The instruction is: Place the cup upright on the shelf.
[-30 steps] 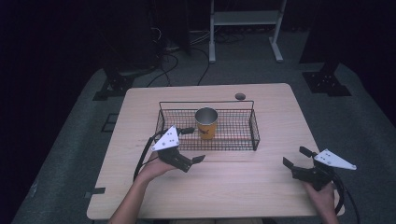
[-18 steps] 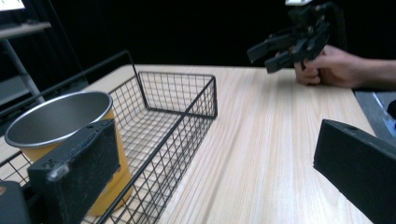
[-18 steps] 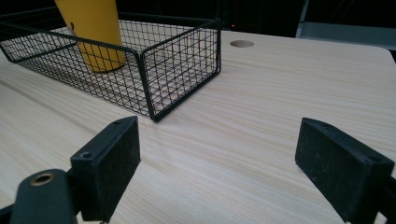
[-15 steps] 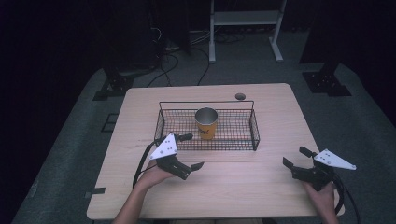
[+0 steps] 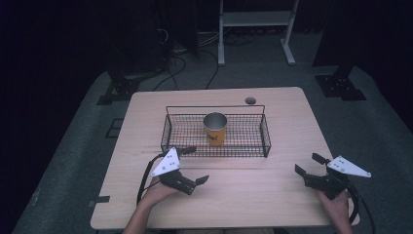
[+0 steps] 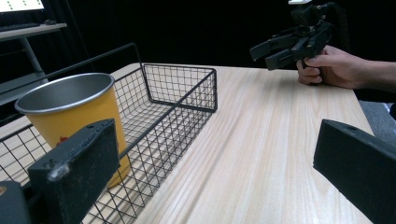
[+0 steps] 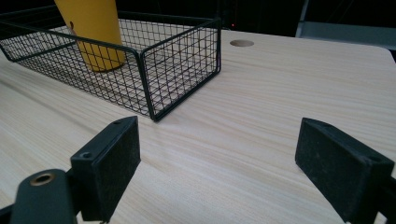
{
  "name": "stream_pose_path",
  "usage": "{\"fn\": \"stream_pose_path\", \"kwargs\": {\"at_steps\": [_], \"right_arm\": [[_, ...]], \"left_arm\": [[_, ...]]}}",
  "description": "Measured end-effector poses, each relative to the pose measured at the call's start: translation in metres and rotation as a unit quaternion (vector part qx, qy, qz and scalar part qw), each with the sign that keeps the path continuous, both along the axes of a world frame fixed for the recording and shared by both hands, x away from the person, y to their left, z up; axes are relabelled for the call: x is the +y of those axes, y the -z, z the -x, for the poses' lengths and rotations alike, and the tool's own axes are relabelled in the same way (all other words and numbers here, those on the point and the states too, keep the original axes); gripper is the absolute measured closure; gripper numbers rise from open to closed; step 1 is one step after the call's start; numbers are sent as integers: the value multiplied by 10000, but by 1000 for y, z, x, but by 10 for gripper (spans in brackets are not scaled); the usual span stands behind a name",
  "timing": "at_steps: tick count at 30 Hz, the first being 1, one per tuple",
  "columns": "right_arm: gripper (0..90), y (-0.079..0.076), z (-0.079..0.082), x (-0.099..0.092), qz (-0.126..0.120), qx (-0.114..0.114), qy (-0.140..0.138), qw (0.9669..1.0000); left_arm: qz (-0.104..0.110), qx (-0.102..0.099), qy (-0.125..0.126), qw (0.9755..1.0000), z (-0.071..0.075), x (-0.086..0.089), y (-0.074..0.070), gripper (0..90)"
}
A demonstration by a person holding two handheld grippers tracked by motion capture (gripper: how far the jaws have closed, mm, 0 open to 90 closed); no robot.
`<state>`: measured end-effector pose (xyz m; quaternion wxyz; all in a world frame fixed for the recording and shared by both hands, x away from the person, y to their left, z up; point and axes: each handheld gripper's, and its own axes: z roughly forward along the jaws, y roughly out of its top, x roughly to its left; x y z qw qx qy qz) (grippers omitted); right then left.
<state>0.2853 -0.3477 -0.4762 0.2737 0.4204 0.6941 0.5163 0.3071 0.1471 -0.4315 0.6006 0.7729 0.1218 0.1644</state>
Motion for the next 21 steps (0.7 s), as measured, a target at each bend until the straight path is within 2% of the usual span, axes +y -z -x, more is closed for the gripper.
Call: {"fn": "stream_pose_path", "kwargs": {"at_steps": [6,7,10,12,15,21], "right_arm": [[131,0,0,0,1,0,-4,10000],[131,0,0,0,5,-1,-4,10000],[131,0,0,0,5,0,-7,10000],[131,0,0,0,6,0,-9,10000],[131,0,0,0,3,-6,-15,10000],[130,0,1,-1,-34,-32,-27,10000]], "left_arm": [[81,-110,-87,9999,9,2,3,0],[118,-94,-99,9998,10,3,3,0],[39,-23,-160,9999,14,4,6,0],[165,-69,-196,9996,19,6,10,0],[97,-38,-267,9996,24,7,13,0],[124,-66,-318,9994,31,9,20,0]]}}
